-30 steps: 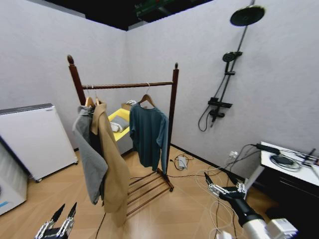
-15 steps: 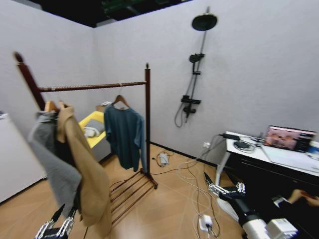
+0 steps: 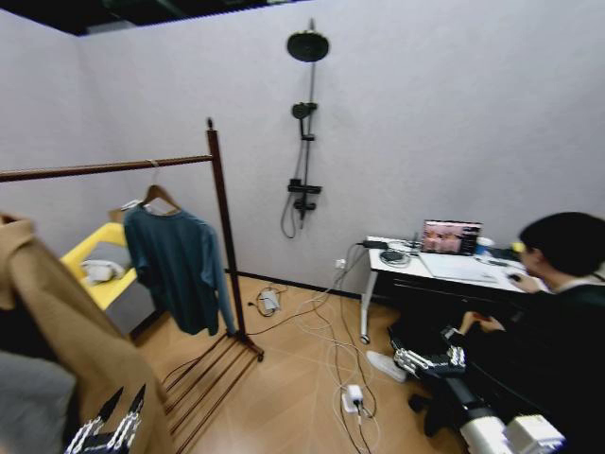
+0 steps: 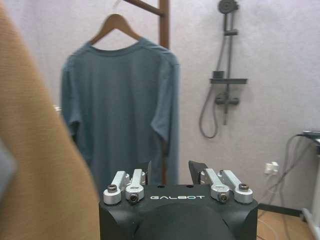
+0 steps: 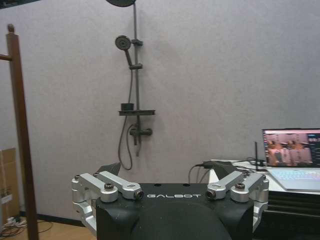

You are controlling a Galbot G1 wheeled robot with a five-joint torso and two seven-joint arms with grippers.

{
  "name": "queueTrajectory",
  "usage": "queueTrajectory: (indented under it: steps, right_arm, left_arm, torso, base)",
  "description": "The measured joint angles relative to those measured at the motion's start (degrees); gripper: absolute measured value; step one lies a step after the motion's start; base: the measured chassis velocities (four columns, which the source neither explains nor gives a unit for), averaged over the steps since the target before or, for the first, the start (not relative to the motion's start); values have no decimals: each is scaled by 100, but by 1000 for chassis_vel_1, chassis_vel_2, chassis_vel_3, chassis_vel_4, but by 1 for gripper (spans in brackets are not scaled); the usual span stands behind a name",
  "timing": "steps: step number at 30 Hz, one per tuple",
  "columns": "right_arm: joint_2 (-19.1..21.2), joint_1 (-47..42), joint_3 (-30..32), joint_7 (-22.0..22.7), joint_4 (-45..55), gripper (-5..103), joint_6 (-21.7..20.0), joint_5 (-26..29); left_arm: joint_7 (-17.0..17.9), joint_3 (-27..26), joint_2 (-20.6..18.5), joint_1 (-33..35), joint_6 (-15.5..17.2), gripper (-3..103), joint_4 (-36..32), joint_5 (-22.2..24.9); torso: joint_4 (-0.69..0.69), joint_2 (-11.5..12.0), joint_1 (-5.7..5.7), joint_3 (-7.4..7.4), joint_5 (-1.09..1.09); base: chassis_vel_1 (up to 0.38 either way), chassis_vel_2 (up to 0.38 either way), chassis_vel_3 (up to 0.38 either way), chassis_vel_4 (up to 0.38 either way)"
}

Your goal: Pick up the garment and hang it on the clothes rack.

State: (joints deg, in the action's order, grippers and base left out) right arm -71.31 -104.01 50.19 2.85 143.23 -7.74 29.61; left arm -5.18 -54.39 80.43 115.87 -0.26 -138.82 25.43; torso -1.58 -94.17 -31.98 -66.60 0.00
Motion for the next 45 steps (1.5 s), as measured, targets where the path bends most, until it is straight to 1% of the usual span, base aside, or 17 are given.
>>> queueTrajectory:
  steps: [8, 20, 22, 29, 32, 34, 41, 45]
  right_arm:
    - [0, 0, 0, 0, 0, 100, 0, 0]
    - [0, 0, 0, 0, 0, 100, 0, 0]
    - [0, 0, 0, 0, 0, 100, 0, 0]
    - [0, 0, 0, 0, 0, 100, 0, 0]
    - [0, -1, 0, 0, 0, 100, 0, 0]
    - [0, -1, 0, 0, 0, 100, 0, 0]
    - [0, 0, 0, 0, 0, 100, 0, 0]
    - [0, 0, 0, 0, 0, 100, 0, 0]
  left_arm:
    - [0, 0, 0, 0, 0, 46, 0, 0]
    - [0, 0, 0, 0, 0, 46, 0, 0]
    - [0, 0, 0, 0, 0, 46, 0, 0]
    - [-1, 0, 0, 0, 0, 46, 0, 0]
    - [-1, 0, 0, 0, 0, 46, 0, 0]
    - [-1, 0, 0, 0, 0, 46, 0, 0]
    - [-1, 0, 0, 0, 0, 46, 0, 0]
    - [-1, 0, 0, 0, 0, 46, 0, 0]
  torso:
    - [-2, 0, 0, 0, 0]
    - [1, 1, 1, 1, 0]
    - [-2, 1, 1, 1, 0]
    - [-3, 1, 1, 1, 0]
    - [-1, 1, 2, 1, 0]
    - [3, 2, 1, 1, 0]
    - [-1, 3, 0, 0, 0]
    - [0, 3, 0, 0, -1]
  base:
    - [-119, -121, -126, -119]
    - [-118, -122, -119, -124]
    - [-110, -147, -130, -123]
    - [-129, -109, -110, -116]
    - [-23, -25, -13, -21]
    - [0, 0, 0, 0]
    - [15, -16, -22, 29]
    - [93, -99, -84, 83]
